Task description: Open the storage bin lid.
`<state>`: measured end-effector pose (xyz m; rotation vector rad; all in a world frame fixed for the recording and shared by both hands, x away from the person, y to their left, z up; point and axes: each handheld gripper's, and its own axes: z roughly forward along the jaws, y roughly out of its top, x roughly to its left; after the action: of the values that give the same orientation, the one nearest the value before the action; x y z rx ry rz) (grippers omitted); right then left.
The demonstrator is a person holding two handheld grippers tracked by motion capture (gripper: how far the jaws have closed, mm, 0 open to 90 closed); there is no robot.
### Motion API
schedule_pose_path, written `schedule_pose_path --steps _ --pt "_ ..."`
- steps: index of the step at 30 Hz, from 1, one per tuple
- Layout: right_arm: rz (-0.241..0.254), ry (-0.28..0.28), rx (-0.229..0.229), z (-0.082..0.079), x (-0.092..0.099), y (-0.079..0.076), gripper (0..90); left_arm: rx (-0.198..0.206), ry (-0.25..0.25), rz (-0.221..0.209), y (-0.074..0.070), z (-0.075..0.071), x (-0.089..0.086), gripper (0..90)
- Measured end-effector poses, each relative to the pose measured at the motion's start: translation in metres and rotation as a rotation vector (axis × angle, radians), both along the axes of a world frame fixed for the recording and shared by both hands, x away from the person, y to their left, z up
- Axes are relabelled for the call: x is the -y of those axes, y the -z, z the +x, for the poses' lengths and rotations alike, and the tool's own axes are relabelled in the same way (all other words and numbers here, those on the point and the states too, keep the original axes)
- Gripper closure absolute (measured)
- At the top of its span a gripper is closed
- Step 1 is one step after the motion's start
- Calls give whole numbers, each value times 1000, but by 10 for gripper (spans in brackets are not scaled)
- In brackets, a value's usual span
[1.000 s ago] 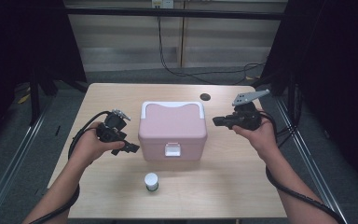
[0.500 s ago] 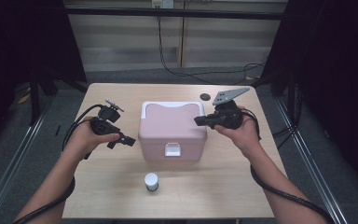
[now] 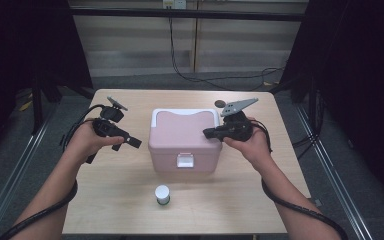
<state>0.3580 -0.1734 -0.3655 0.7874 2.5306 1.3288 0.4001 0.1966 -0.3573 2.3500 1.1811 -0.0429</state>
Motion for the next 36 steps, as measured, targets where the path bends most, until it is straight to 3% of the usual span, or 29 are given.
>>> schedule_pose_path --steps 9,15,23,36 --pt "1 12 10 -1 -1 1 900 17 5 -10 -13 15 10 156" --pt "58 27 -17 0 4 6 900 20 -4 -12 -17 25 21 156" --pt "53 27 -12 -1 3 6 900 17 -22 -19 -18 40 29 160" --pt "47 28 -5 -1 2 6 900 9 -31 -36 -20 49 53 172"
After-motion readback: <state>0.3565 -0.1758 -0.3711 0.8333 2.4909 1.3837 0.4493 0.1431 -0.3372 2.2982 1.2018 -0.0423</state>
